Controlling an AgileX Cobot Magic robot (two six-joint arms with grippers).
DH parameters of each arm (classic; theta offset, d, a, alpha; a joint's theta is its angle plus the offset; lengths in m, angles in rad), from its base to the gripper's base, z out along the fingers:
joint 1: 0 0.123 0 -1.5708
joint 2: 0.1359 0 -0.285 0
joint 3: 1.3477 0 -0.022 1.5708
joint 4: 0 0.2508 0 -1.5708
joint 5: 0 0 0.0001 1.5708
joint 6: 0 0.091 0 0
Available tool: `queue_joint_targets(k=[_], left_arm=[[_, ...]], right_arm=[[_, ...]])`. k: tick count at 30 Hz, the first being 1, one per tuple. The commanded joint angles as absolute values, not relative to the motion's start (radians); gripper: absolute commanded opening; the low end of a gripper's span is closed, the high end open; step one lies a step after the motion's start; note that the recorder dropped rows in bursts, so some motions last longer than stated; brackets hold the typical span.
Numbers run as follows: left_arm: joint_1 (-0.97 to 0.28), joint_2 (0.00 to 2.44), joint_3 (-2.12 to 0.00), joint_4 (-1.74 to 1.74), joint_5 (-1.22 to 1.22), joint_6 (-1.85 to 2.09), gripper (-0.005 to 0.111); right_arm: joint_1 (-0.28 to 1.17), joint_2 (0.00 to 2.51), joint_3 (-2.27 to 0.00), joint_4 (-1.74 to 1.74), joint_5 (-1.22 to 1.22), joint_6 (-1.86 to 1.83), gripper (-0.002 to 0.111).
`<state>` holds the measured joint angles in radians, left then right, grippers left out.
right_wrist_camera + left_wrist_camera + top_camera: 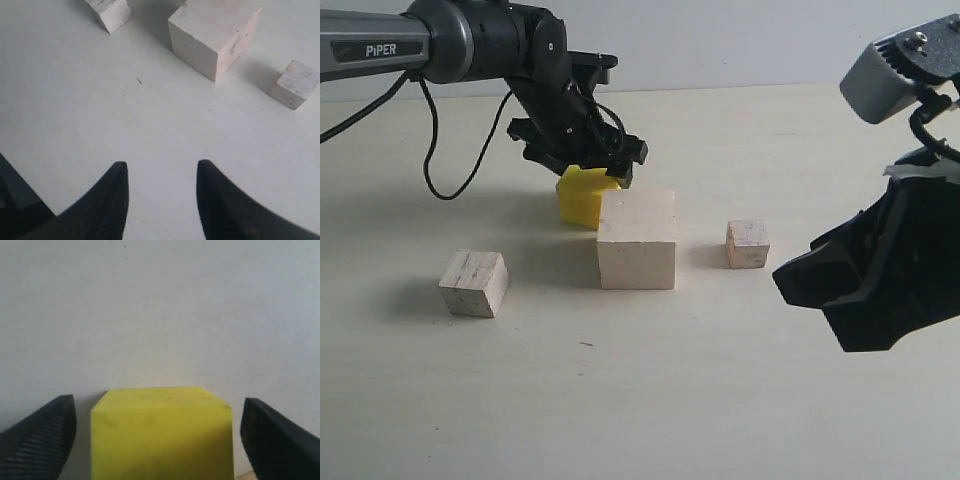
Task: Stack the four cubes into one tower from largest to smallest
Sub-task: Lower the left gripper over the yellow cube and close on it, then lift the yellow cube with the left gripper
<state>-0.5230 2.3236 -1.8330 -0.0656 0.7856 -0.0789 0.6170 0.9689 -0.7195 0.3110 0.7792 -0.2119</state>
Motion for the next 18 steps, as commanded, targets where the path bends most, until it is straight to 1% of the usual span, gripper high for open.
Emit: queue_joint_targets(k=[1, 5, 7, 18], left_arm=[[-0.520, 2.320, -1.840, -0.054, 0.820, -0.085, 0.055], [-0.520, 2.320, -1.840, 0.007, 0.843, -0.085, 0.015], [-0.518, 2.318, -1.840, 0.031, 0.861, -0.085, 0.000], [-0.518, 2.221, -1.840, 0.080, 0.943, -0.112, 0.000]], right_arm=[[0.611, 0.966, -0.716, 0.314, 0.765, -0.217, 0.042], [0.611, 0.966, -0.716, 0.314, 0.765, -0.217, 0.042], [0.611, 0.966, -0.716, 0.314, 0.765, -0.217, 0.042], [0.611, 0.966, -0.716, 0.314, 0.764, -0.224, 0.042]])
